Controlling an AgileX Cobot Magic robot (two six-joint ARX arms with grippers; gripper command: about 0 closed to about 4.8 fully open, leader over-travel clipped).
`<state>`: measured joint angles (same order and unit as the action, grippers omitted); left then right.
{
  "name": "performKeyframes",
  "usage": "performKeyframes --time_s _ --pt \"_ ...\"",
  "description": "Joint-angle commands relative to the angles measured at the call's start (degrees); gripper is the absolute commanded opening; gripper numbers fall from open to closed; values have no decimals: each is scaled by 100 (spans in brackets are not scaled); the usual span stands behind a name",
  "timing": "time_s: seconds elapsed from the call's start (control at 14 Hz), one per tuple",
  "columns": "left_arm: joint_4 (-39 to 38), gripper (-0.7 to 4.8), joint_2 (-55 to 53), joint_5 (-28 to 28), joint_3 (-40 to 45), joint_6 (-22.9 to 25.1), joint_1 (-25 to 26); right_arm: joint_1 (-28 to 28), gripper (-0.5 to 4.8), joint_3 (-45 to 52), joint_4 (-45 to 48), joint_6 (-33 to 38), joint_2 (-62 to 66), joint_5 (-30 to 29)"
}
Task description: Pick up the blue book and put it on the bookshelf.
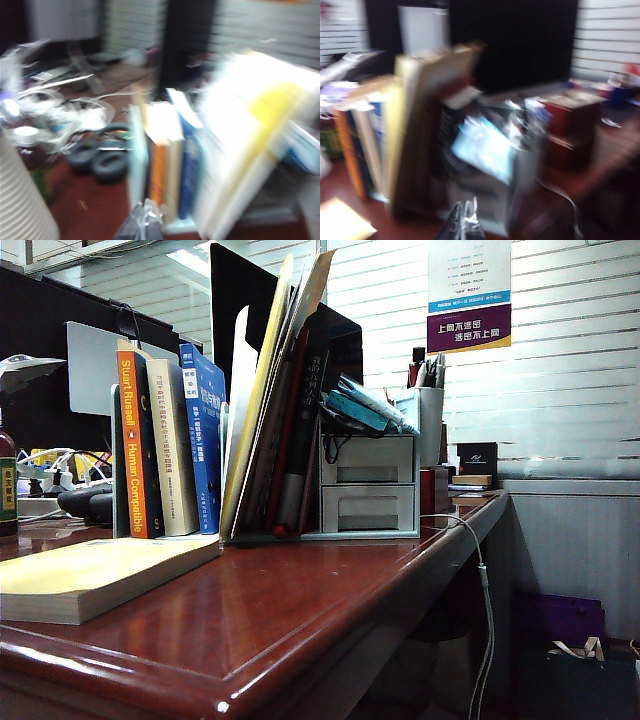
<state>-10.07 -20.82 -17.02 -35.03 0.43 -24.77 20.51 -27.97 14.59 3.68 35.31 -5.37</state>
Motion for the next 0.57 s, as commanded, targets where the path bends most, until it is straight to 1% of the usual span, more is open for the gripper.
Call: performKeyframes --time_s 0.07,0.14,0.21,0.29,0.36,0.57 --pt "-479 -6 1534 750 1287 254 4 2 -1 802 68 -17 -483 87" --pt "-743 -6 1998 1047 1637 208 4 2 -1 1080 66 -20 -638 155" --pt "-761 -6 2072 1200 1845 149 9 4 -1 1239 66 -11 -723 162" --pt "-686 -6 1996 1209 1956 109 -4 15 -1 1340 15 -4 -767 83" --pt "-577 -6 1998 1191 2081 109 7 9 0 1399 -33 -4 -807 -256" --pt "-271 -6 2037 1174 2588 96 7 7 0 1421 -350 -9 -809 -201"
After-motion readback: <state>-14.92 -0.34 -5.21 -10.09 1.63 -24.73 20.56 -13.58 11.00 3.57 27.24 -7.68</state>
